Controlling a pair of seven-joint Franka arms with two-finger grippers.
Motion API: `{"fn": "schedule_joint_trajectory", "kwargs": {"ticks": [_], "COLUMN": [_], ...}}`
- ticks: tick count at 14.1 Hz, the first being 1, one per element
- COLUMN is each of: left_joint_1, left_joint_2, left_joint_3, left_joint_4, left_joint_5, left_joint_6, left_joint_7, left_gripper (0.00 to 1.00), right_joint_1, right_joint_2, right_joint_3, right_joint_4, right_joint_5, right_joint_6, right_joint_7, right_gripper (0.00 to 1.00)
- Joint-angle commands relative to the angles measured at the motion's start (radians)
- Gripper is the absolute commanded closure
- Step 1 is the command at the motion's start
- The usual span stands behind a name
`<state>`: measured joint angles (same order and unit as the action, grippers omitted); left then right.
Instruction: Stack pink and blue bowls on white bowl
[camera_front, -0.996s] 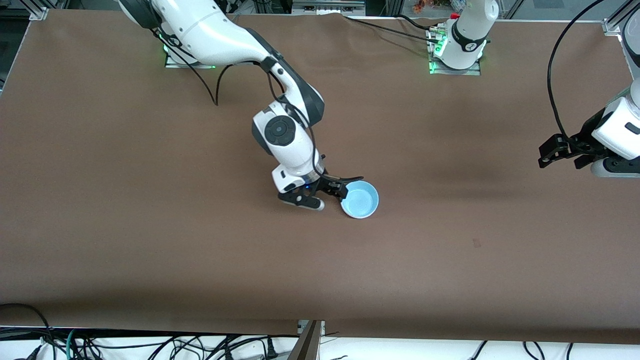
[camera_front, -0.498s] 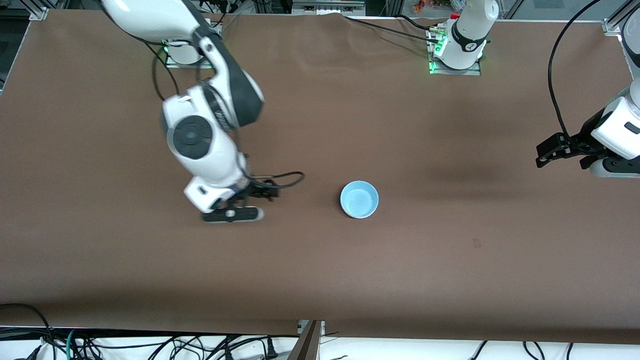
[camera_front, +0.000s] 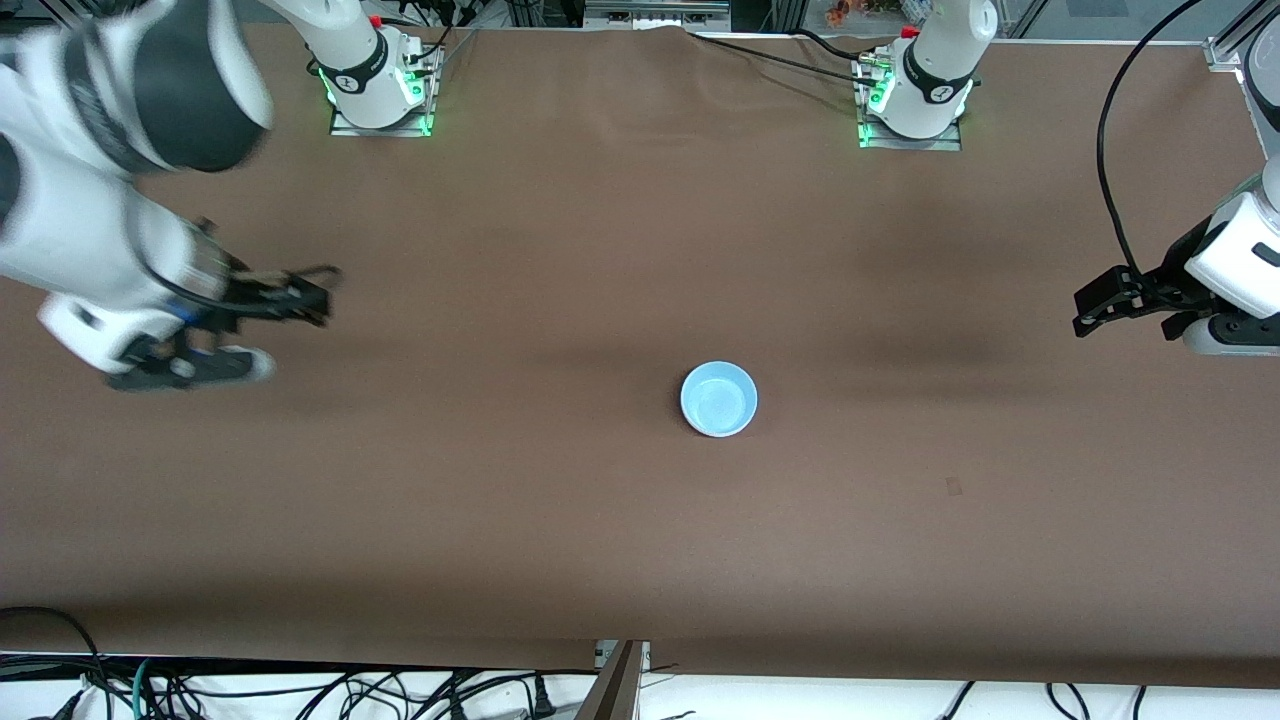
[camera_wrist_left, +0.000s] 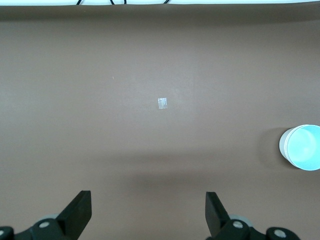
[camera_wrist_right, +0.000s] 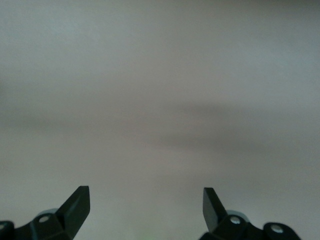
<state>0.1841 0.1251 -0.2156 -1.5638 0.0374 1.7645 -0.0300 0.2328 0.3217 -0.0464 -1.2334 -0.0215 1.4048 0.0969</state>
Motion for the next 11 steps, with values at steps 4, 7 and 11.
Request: {"fn": "schedule_joint_trajectory", "kwargs": {"ticks": [4,7,11], "left_joint_1": [-0.005,-0.005,0.006], "left_joint_2": [0.014,0.030,0.030], "left_joint_3": [-0.007,-0.007,-0.005], "left_joint_4": [0.031,0.062,0.062], "left_joint_5": [0.007,-0.017,-0.030], "left_joint_6": [-0.002,-0.005,-0.007], "left_joint_7": [0.007,0.007,0.010], "left_gripper": [0.00,0.00,0.00], "right_joint_1": [-0.127,-0.144,-0.150], "right_joint_2": [-0.223,-0.276,-0.306], "right_joint_3": [0.014,0.017,0.017], "right_joint_4": [-0.089,-0.188,-0.234], "right_joint_5": [-0.008,-0.017,-0.014], "right_joint_6": [-0.030,-0.023,-0.046], "right_joint_7": [-0.003,-0.060,-0.114], "right_gripper": [0.00,0.00,0.00]}}
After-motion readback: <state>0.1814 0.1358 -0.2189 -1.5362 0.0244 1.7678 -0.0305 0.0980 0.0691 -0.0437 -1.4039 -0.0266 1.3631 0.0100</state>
